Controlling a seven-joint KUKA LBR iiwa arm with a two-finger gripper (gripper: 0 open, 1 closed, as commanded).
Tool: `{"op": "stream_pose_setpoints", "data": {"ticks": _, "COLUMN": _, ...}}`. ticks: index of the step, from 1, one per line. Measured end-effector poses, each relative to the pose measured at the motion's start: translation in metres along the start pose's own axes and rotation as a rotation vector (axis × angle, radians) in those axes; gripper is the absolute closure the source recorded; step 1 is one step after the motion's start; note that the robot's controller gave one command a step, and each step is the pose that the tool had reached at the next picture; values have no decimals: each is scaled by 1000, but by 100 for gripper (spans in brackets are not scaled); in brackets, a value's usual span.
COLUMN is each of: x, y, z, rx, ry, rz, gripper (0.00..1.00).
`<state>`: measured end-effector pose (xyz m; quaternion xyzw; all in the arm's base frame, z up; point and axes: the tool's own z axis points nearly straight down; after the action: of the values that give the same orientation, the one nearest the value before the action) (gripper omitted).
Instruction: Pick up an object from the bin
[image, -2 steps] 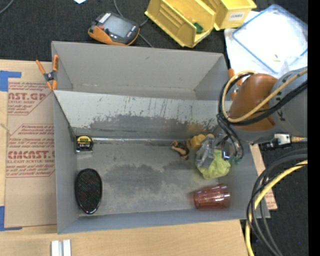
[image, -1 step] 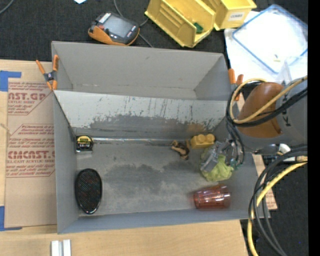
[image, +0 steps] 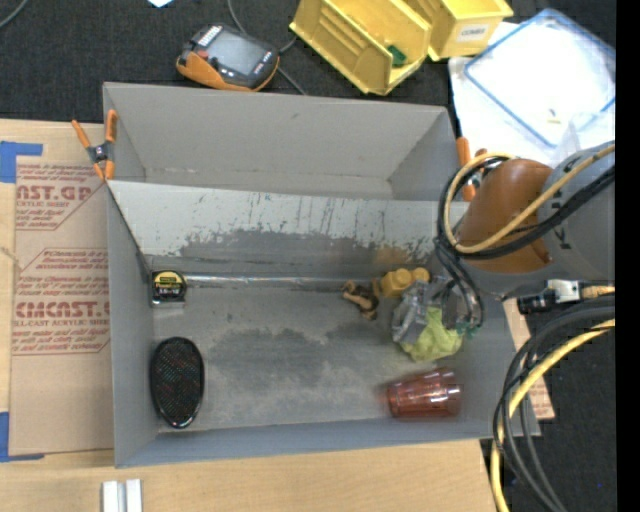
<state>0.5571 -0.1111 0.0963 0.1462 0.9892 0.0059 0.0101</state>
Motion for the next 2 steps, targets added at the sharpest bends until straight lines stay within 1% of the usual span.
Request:
{"op": "stream_pose_setpoints", "data": {"ticks": 1, "x": -11, "y": -15, "z": -32, "rx": -10, "ry": 4, "rz": 168, "gripper": 100}}
{"op": "stream_pose_setpoints", "data": {"ticks": 2, "x": -5, "y": 0, "z": -50, "rx": -1, "ry": -1, "rz": 24, "gripper": 100}}
